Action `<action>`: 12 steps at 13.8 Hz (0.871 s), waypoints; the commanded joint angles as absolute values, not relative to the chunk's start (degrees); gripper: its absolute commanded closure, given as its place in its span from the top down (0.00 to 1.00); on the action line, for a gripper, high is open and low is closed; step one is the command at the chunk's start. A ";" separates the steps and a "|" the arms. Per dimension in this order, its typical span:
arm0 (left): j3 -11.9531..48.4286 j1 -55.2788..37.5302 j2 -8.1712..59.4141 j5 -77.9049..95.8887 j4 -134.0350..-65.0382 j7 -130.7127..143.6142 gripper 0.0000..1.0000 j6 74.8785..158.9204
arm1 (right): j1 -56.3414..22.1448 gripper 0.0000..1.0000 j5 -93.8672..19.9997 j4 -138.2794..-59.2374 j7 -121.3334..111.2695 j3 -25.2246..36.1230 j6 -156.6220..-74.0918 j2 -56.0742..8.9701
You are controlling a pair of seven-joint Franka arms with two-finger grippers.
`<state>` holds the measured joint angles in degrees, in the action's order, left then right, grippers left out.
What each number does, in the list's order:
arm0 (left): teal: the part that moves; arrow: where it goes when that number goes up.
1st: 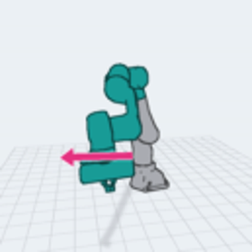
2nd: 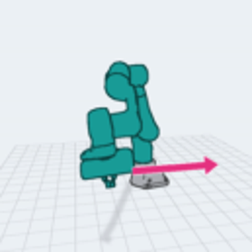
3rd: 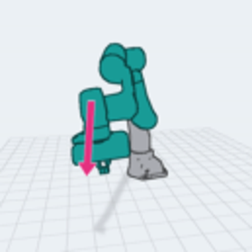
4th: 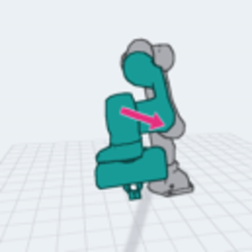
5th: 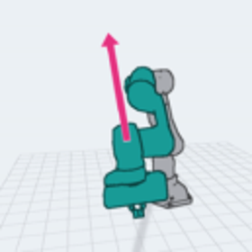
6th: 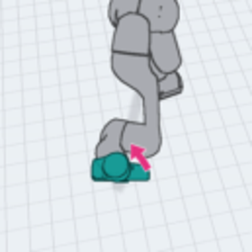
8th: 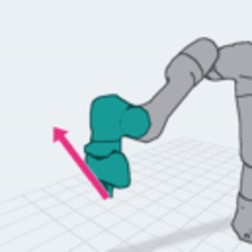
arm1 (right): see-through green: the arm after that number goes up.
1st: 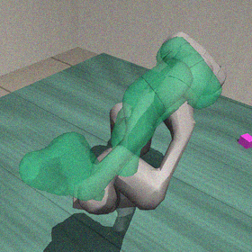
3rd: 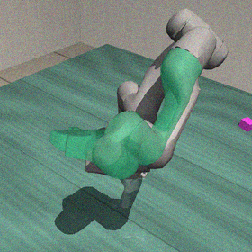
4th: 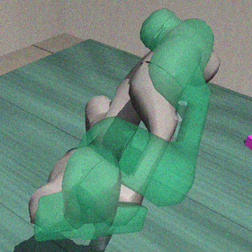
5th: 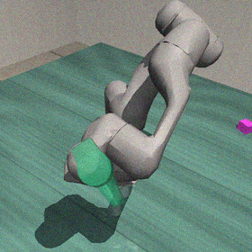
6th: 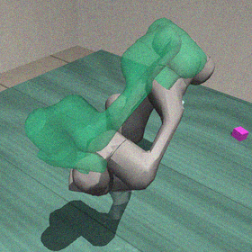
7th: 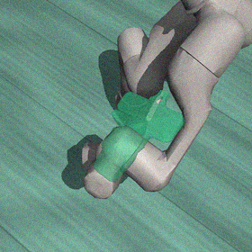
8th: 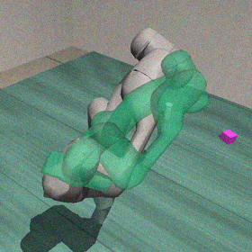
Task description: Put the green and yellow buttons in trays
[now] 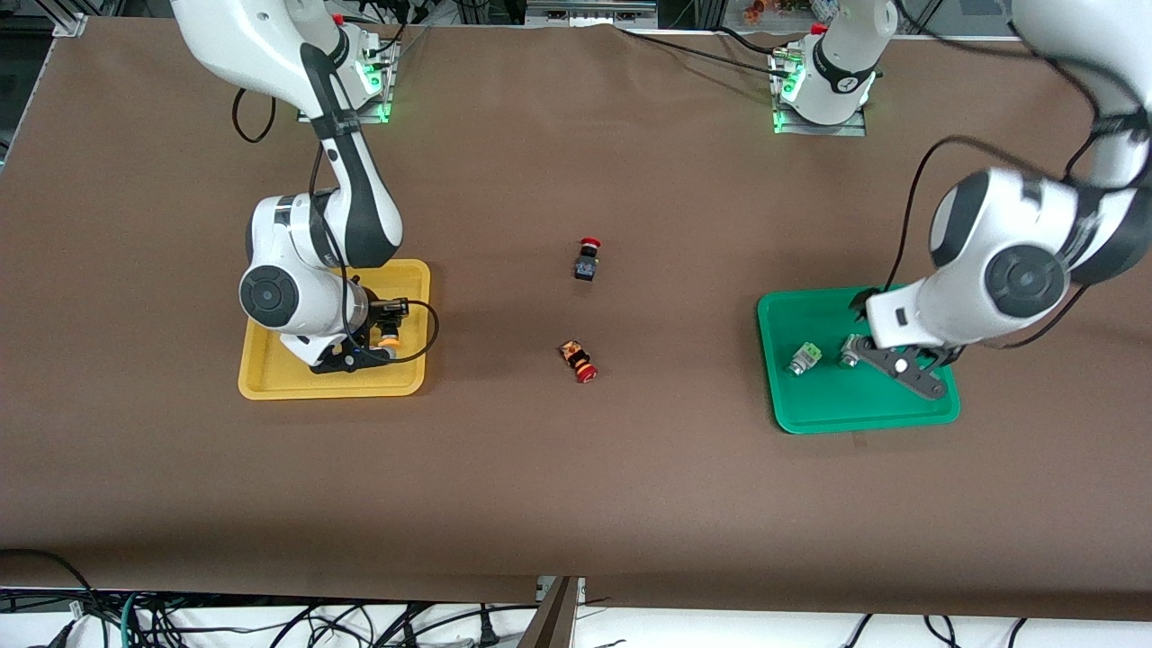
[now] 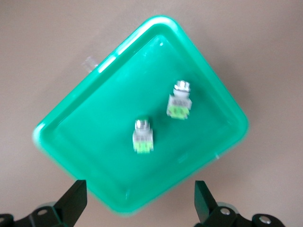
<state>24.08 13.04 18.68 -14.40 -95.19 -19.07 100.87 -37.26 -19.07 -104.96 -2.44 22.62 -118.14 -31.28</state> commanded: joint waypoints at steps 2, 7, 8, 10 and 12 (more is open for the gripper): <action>23.91 11.96 14.52 -8.98 -82.19 -16.88 1.00 85.19 | -37.88 0.35 -20.74 -108.46 -2.81 22.24 -122.61 -32.16; 0.28 -1.92 -2.24 1.58 -95.57 -8.44 1.00 91.38 | -37.97 1.00 -20.66 -104.69 -2.29 22.59 -120.85 -27.96; 0.18 -2.37 -4.72 1.23 -99.54 -7.74 1.00 94.54 | -38.23 1.00 -20.31 -104.16 -1.24 22.94 -119.20 -26.04; 0.52 -2.20 -4.57 1.06 -99.94 0.83 1.00 92.83 | -38.41 1.00 -18.29 -103.97 0.70 22.94 -117.34 -20.86; 0.53 -1.94 -3.43 1.05 -98.62 2.29 1.00 92.20 | -38.58 1.00 -13.30 -104.41 1.14 22.68 -114.02 -14.79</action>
